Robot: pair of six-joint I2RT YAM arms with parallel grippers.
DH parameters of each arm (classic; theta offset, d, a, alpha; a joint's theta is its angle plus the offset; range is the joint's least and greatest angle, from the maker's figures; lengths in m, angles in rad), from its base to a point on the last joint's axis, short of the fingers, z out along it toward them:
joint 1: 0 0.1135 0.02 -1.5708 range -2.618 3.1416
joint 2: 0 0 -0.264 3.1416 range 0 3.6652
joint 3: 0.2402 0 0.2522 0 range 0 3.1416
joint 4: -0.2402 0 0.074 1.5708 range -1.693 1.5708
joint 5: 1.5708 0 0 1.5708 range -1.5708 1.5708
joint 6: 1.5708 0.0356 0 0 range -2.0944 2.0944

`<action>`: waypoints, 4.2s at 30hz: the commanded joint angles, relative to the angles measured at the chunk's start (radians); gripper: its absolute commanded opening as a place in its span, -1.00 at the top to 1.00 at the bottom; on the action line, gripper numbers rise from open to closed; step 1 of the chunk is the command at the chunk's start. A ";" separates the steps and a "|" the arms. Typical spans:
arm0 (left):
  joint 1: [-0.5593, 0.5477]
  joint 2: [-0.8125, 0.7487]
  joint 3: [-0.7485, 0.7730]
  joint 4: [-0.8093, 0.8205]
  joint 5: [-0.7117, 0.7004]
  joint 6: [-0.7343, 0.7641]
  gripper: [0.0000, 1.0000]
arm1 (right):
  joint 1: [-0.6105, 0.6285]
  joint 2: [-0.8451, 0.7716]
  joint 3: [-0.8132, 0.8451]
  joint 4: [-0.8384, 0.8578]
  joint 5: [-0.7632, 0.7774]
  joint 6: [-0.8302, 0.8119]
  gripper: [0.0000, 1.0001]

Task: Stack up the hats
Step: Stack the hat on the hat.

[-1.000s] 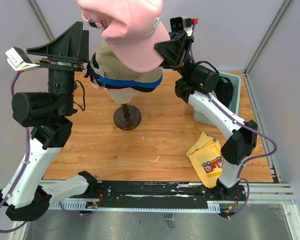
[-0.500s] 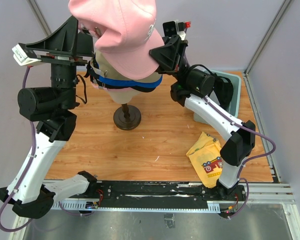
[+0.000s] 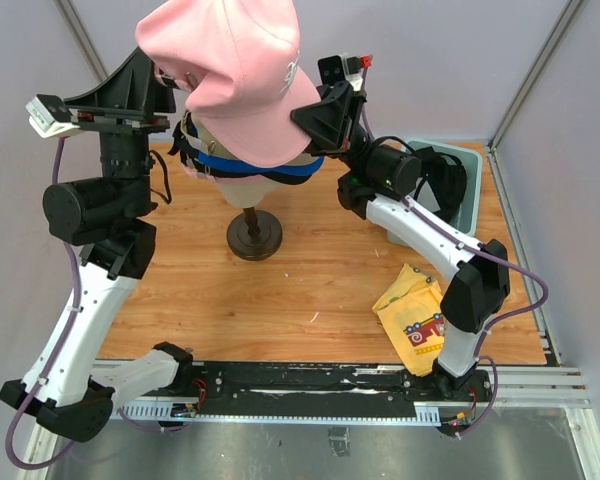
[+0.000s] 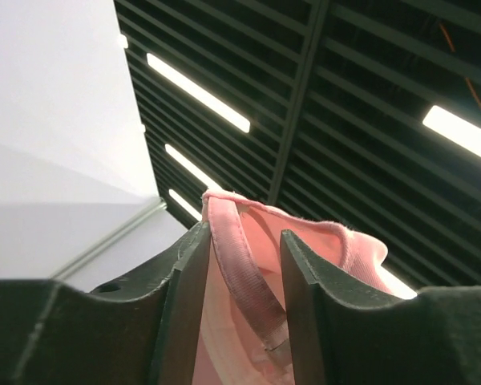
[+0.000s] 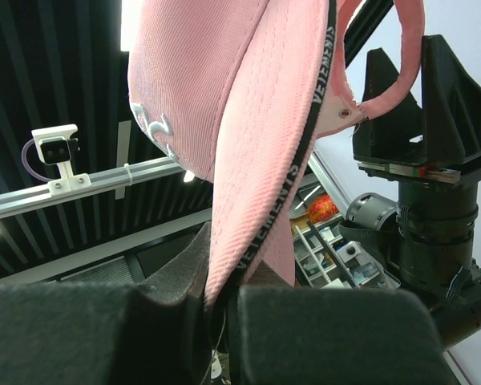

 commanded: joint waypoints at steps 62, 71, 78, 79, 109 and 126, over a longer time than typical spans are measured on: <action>0.152 0.043 0.028 -0.432 -0.131 0.246 0.99 | -0.341 0.400 0.163 -0.077 0.100 0.421 0.81; 0.153 0.041 0.010 -0.477 -0.163 0.320 0.99 | -0.342 0.447 0.216 -0.140 0.114 0.425 0.68; 0.154 0.022 -0.020 -0.521 -0.201 0.358 0.99 | -0.343 0.449 0.184 -0.159 0.111 0.421 0.56; 0.152 0.017 -0.029 -0.524 -0.208 0.364 0.99 | -0.343 0.448 0.178 -0.160 0.111 0.421 0.54; 0.173 -0.002 -0.118 -0.687 -0.268 0.428 0.99 | -0.349 0.335 0.088 -0.449 -0.027 0.194 0.43; 0.236 0.038 -0.059 -0.838 -0.148 0.422 0.99 | -0.356 0.254 0.022 -0.685 -0.137 -0.045 0.62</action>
